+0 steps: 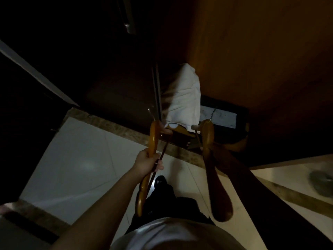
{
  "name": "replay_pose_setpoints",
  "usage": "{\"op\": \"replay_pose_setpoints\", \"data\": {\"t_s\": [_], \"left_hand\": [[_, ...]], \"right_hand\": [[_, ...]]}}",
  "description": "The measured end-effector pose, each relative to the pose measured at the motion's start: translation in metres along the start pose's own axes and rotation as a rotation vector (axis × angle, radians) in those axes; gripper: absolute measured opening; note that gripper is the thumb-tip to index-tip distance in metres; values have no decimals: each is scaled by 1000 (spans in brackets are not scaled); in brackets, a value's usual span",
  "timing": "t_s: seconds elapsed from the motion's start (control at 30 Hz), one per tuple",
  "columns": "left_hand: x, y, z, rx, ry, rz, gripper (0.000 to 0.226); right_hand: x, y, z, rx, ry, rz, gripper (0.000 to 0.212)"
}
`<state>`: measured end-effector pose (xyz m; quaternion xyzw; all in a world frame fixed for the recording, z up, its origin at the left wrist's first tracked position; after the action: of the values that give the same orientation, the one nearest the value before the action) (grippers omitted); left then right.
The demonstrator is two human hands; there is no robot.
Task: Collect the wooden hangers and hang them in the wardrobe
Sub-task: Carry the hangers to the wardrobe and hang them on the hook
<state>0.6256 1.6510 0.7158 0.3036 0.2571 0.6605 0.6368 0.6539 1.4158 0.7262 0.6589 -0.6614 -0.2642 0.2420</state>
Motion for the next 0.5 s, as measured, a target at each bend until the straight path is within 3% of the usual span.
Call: {"op": "replay_pose_setpoints", "data": {"t_s": [0.17, 0.27, 0.37, 0.5], "left_hand": [[-48, 25, 7, -117, -18, -36, 1], [-64, 36, 5, -185, -116, -34, 28], [-73, 47, 1, -274, -203, -26, 39], [-81, 61, -2, -288, -202, -127, 54]], "right_hand": [[-3, 10, -6, -101, -49, 26, 10], [-11, 21, -2, -132, -74, -16, 13], [-14, 31, 5, -112, -47, 14, 24], [-16, 46, 10, -118, -74, 2, 8]]}}
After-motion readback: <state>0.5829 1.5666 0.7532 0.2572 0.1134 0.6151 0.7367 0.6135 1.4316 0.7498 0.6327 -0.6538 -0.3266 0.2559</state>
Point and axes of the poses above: each hand's wrist, its own y-axis away from the middle knuckle, its own x-axis out of the back of the hand, z = x × y, the point moved 2 cm from there along -y, towards the middle knuckle, and after that the axes turned 3 degrees about y, right-handed, at the moved point
